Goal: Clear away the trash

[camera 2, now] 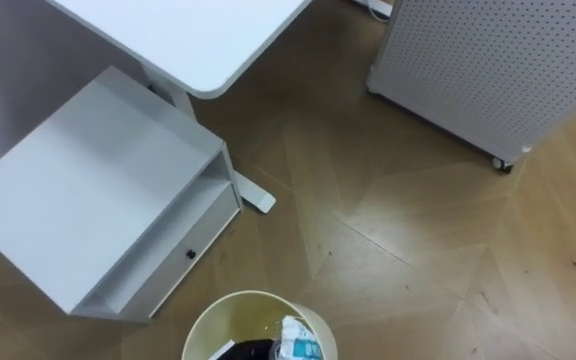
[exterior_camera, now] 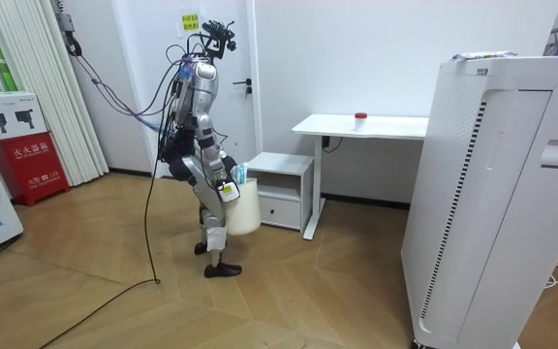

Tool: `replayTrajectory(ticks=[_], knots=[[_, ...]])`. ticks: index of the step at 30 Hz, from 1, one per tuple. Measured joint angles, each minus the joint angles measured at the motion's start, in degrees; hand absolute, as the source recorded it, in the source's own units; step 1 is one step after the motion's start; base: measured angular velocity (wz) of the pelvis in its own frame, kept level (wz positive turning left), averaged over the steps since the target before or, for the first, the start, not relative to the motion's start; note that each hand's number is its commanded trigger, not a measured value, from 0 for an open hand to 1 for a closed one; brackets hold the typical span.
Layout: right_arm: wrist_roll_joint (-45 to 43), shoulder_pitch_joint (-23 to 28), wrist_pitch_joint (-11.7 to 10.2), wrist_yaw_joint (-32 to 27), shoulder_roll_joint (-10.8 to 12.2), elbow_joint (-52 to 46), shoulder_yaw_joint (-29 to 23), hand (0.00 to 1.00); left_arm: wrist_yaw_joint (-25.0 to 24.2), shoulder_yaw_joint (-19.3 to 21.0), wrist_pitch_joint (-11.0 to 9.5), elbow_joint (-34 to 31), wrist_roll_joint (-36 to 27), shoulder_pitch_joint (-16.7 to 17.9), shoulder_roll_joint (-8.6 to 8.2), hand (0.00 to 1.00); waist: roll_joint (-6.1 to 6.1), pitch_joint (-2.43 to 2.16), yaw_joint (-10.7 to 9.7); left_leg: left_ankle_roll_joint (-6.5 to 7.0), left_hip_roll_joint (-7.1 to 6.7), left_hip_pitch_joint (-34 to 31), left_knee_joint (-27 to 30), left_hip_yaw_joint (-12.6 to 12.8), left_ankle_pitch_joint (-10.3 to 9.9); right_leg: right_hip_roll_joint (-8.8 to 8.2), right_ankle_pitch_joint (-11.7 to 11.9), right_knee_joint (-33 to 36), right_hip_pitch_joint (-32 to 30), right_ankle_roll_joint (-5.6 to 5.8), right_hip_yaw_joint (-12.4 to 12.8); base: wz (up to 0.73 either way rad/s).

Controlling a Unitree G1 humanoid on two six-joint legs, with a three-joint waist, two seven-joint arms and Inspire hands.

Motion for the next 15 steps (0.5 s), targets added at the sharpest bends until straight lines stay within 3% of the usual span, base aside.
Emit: replayTrajectory(ticks=[3,9,15], knots=[[1.5,0.3,0.0,0.1,-0.3,0.0,-0.4,1.0,-0.1,0.0,0.1,-0.2,0.5,0.6,0.87,0.0,0.06,0.03,0.0,0.02,-0.13,0.3,0.1,0.0,0.0,-0.1,0.1,-0.1,0.3,0.11,0.0,0.0],[3.8,0.2,-0.1,1.6,-2.6,0.5,-2.2,1.0,-0.7,0.3,0.3,0.3,0.8,2.4,3.01,0.0,1.18,0.61,0.6,0.1,-0.18,5.2,-1.7,0.5,-0.2,0.02,0.0,-1.3,4.7,0.44,0.4,-0.03],[4.9,1.0,0.0,1.6,-4.0,1.4,-6.1,1.0,-2.5,2.8,0.3,0.3,0.8,2.9,4.38,0.0,1.93,0.54,1.2,0.02,-0.13,10.5,-2.6,1.4,-0.9,0.33,-0.3,-2.3,9.3,0.77,1.6,-0.1]])
